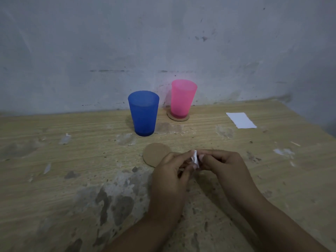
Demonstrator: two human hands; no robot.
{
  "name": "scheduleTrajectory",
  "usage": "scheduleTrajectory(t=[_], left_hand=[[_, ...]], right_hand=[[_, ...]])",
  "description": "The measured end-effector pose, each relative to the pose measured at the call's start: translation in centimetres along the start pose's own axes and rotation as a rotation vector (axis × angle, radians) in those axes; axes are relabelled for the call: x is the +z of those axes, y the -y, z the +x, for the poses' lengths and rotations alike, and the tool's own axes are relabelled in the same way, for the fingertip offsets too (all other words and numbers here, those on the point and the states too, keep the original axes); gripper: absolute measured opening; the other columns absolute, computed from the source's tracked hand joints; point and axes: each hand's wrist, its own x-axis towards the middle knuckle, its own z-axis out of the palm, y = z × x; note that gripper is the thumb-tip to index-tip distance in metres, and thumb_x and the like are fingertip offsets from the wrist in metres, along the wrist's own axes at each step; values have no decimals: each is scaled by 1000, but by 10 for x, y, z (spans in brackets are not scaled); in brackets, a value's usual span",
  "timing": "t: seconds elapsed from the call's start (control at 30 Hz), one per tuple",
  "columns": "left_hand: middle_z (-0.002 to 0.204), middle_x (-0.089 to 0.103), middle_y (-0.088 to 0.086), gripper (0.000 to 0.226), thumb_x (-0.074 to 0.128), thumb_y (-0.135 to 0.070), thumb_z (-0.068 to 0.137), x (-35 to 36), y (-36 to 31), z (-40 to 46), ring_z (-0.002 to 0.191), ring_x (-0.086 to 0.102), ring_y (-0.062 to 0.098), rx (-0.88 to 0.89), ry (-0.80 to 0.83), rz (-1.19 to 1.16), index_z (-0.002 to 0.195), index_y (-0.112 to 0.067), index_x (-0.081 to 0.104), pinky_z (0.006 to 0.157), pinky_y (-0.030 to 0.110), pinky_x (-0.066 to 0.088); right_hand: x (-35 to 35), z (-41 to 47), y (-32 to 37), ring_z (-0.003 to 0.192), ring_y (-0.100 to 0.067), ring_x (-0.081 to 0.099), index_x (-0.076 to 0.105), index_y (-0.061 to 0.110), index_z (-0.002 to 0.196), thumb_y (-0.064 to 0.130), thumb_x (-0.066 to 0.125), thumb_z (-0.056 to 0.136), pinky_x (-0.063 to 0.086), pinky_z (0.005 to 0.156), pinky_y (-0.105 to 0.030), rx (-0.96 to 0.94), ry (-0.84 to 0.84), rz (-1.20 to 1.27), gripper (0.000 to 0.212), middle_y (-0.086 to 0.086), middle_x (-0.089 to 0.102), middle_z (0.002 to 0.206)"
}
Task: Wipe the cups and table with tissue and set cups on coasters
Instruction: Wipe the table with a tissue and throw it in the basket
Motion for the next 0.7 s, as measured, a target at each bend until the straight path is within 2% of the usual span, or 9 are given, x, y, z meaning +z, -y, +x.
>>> scheduleTrajectory(t=[0.1, 0.2, 0.33, 0.43, 0.57, 0.63, 0.7], left_hand=[[96, 59, -21, 34, 65, -10, 86, 0, 0, 0, 88, 59, -7, 6, -27, 37, 113, -30, 65, 73, 6, 46], [96, 56, -19, 29, 65, -14, 87, 0, 0, 1, 87, 57, -5, -3, -50, 53, 112, -28, 66, 71, 7, 45], [100, 54, -20, 27, 63, -17, 88, 0, 1, 1, 89, 57, -3, -18, -56, 67, 112, -30, 63, 72, 20, 53], [100, 60, -19, 20, 59, -20, 90, 1, 1, 1, 89, 59, -2, -34, -66, 23, 108, -29, 64, 72, 29, 56], [92, 67, -12, 14, 57, -21, 92, 0, 0, 1, 88, 63, 2, -80, -72, -68, 99, -29, 66, 76, 28, 54], [89, 69, -8, 14, 56, -25, 92, 0, -3, 0, 86, 65, 6, -87, -53, -119, 99, -26, 68, 74, 29, 54], [82, 69, -7, 15, 56, -27, 91, -1, -6, -1, 79, 65, 6, -95, -45, -146, 98, -25, 69, 69, 24, 53]], right_hand=[[2, -2, 0, 74, -11, 71, 76, 17, 89, 2, 64, 79, 52, 63, -17, 10, 52, 134, 22, -3, 76, 79], [4, -1, -3, 74, -14, 71, 67, 18, 102, -4, 68, 76, 53, 64, -17, 19, 84, 220, 33, -5, 75, 78], [6, 0, -5, 78, -14, 70, 68, 16, 101, -7, 69, 74, 54, 68, -18, -18, 112, 245, 35, -8, 73, 82], [4, -1, -5, 81, -12, 71, 73, 16, 97, -2, 71, 71, 53, 67, -15, -32, 142, 295, 32, -7, 74, 89], [1, 3, -6, 82, -10, 69, 75, 19, 92, 2, 72, 69, 52, 69, -15, -99, 182, 247, 30, -6, 73, 90], [-1, 4, -7, 79, -9, 67, 76, 14, 90, 7, 73, 68, 52, 67, -15, -156, 169, 213, 23, -10, 67, 90], [-4, 4, -6, 83, -12, 67, 76, 10, 90, 15, 74, 66, 52, 70, -18, -186, 150, 177, 24, -10, 65, 92]])
